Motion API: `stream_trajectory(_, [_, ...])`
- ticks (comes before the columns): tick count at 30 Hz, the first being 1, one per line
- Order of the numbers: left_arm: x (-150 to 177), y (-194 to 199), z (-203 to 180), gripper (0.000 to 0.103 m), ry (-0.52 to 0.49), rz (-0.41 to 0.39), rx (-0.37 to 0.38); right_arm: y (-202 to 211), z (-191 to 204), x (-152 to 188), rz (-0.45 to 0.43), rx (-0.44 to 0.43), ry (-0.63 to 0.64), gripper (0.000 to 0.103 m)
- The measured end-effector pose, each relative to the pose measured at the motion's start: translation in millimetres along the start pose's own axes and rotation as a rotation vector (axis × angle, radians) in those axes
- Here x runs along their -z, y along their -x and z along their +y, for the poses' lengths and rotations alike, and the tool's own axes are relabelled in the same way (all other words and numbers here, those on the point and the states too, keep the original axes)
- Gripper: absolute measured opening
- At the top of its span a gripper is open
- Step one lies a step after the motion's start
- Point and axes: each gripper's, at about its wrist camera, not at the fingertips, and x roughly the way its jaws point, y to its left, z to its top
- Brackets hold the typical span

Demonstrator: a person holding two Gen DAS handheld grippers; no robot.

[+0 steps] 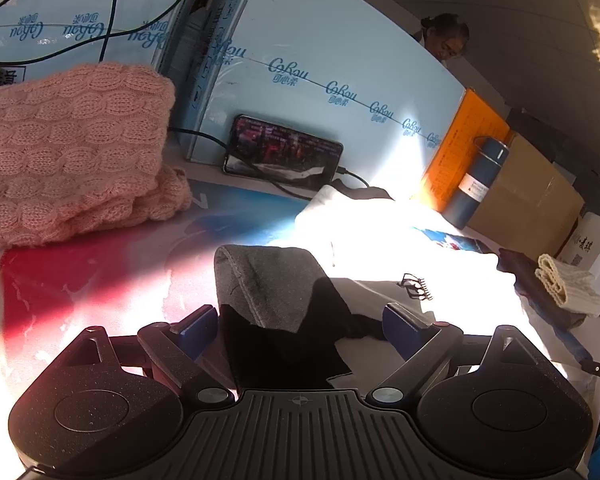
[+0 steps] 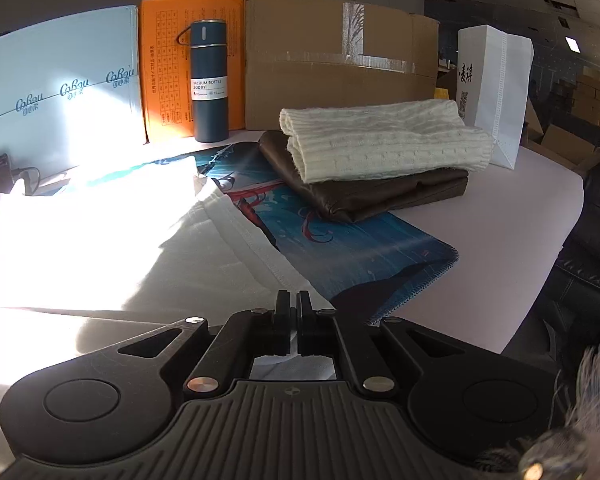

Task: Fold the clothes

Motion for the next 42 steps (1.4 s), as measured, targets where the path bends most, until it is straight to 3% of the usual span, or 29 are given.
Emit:
stream_trajectory(7, [0.0,0.5,1.0,0.092,0.001,-0.008,-0.002,-10.2,1.6,-1.0,0.005,0.008,-0.012,0.004])
stream_trajectory(9, [-0.2,-0.1,1.4,0.092,0.002,-0.005,-0.004,-12.8,1.8,-3.8,-0.004,0.023,-0.017,0.013])
stream_trajectory(12, [-0.3,-0.7,2.5,0.092,0.006,-0.002,-0.006,-15.0,-3.2,-14.2,-0.041,0.023,-0.059,0.039])
stream_trajectory(14, [-0.5,-1.1,3.3,0.092,0.009,0.001,-0.007,-21.6,-9.4,-27.6,-0.046,-0.035,-0.119,0.039])
stream_trajectory(17, [-0.4,-1.1,3.5,0.092,0.011,0.001,-0.006,-41.4,-13.6,-49.8,-0.007,-0.156,-0.178,0.039])
stream_trajectory(20, [-0.3,-1.1,4.4,0.092,0.015,0.0,-0.004,-65.8,-1.7,-67.4,0.057,-0.244,-0.12,0.039])
stream_trajectory(24, [-0.7,-1.1,5.6,0.092,0.02,0.0,-0.002,-93.7,18.6,-75.2,0.14,-0.293,-0.016,0.037])
stream_trajectory(25, [-0.8,-1.2,5.8,0.092,0.02,0.0,-0.002,-96.5,22.8,-74.7,0.14,-0.294,0.015,0.037])
stream_trajectory(28, [-1.1,-1.0,6.5,0.092,0.022,0.0,0.0,-98.1,33.6,-71.2,0.127,-0.288,0.103,0.005])
stream_trajectory(32, [-1.1,-0.9,7.4,0.092,0.025,0.001,0.004,-88.1,45.8,-65.6,0.058,-0.262,0.224,0.003])
stream_trajectory(42, [-1.3,-0.7,8.6,0.092,0.031,-0.001,0.007,-110.2,38.6,-86.7,0.061,-0.242,0.147,0.003])
